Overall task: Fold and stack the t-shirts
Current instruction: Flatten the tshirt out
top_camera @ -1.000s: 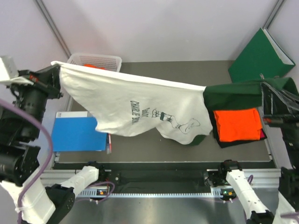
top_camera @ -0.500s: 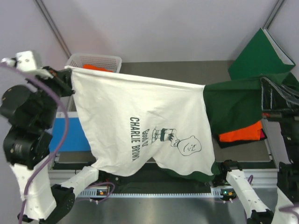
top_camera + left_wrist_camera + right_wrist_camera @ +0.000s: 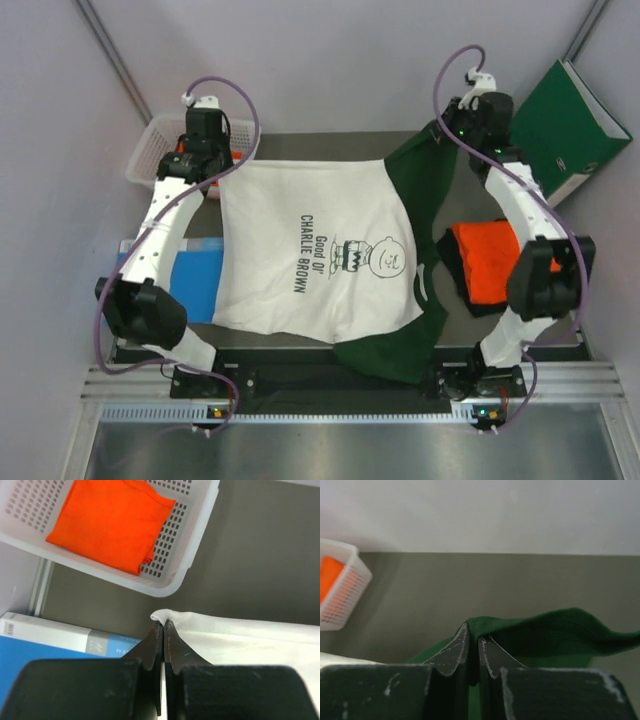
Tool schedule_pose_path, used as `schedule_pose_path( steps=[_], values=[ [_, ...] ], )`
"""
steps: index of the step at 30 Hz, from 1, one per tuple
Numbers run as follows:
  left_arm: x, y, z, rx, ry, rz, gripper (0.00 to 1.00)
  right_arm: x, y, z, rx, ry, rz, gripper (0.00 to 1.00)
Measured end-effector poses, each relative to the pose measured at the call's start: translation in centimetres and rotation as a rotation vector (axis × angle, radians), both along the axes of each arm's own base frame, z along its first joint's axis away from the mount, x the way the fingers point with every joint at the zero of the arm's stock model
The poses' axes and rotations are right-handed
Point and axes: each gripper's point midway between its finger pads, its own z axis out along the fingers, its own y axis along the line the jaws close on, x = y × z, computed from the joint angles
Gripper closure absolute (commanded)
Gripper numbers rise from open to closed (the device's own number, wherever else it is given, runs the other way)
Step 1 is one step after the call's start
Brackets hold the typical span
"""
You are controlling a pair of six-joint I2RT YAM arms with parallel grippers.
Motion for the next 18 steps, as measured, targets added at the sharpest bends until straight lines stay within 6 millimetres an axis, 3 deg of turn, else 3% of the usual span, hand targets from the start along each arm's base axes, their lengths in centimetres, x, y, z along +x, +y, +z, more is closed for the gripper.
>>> schedule_pose_path(
  steps=[4, 7, 10, 13, 18],
  values=[
    [3.6, 0.4, -4.9, -0.003, 0.074, 0.039, 1.0, 7.2, 1.0, -8.4, -0.024, 0.15, 0.023, 1.0],
    [5.9, 0.7, -7.8, -0.001, 0.13, 0.057, 1.0, 11.0, 1.7, -11.8, -0.034, 0.198, 0.036, 1.0],
    [8.6, 0.6, -9.2, -0.001, 0.144, 0.065, 1.0, 13.3, 2.2, -13.6, -0.039, 0.207, 0.048, 1.0],
    [10.6, 0.4, -10.1, 0.001, 0.15, 0.068, 1.0, 14.0, 2.6, -14.4, -0.039, 0.21, 0.053, 1.0],
    [11.4, 0.7, -10.1, 0.009, 0.139, 0.083, 1.0, 14.4, 2.9, -13.2, -0.05, 0.178, 0.048, 1.0]
  ],
)
